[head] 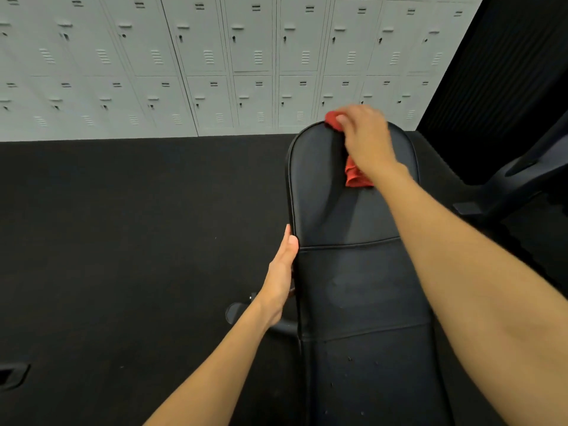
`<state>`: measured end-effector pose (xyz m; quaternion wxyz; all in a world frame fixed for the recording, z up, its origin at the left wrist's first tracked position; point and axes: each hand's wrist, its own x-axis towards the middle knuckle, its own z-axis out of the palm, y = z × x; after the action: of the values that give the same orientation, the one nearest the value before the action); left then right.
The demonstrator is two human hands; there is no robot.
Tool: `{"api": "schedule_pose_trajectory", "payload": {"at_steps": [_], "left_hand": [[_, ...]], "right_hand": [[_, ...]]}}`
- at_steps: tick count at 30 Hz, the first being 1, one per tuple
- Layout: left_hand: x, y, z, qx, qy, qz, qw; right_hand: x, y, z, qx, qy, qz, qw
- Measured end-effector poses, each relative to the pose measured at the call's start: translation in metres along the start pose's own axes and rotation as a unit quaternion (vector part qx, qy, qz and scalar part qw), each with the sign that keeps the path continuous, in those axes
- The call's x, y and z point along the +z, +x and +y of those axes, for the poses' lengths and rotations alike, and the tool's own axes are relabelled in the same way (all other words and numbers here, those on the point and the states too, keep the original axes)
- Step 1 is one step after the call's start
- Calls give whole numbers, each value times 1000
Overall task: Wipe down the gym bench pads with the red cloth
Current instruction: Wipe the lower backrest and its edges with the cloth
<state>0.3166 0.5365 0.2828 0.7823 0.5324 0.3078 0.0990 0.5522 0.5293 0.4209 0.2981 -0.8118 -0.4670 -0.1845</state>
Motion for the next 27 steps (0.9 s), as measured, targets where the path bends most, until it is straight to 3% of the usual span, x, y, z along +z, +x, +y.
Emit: {"api": "schedule_pose_trajectory", "payload": {"at_steps": [3, 6, 9, 11, 15, 18, 21, 23, 27], "left_hand": [[-2, 1, 0, -5, -2, -6, 1000], [-3, 1, -1, -12, 1, 0, 1000], [-2, 4, -3, -13, 5, -3, 1000], [-3, 7, -4, -13, 9, 1, 1000], [-1, 10, -8, 2, 7, 9, 1000], [4, 13, -13, 39, 23, 23, 999], [10, 14, -16, 83, 29, 11, 996], [8, 14, -17, 88, 26, 2, 996], [2, 17, -18, 75, 42, -1, 996]], "right_hand": [[-19, -11, 44, 128, 26, 22, 991], [-28, -63, 86, 292, 11, 60, 954], [-31, -130, 102, 358, 1, 2, 934], [-34, -154, 98, 324, 16, 6, 946], [-34, -174, 59, 318, 73, 149, 934], [-18, -187, 9, 269, 69, 178, 944], [23, -217, -48, 108, 58, 103, 987], [44, -246, -76, 24, 78, 25, 996], [37, -273, -45, -84, 20, -50, 995]]}}
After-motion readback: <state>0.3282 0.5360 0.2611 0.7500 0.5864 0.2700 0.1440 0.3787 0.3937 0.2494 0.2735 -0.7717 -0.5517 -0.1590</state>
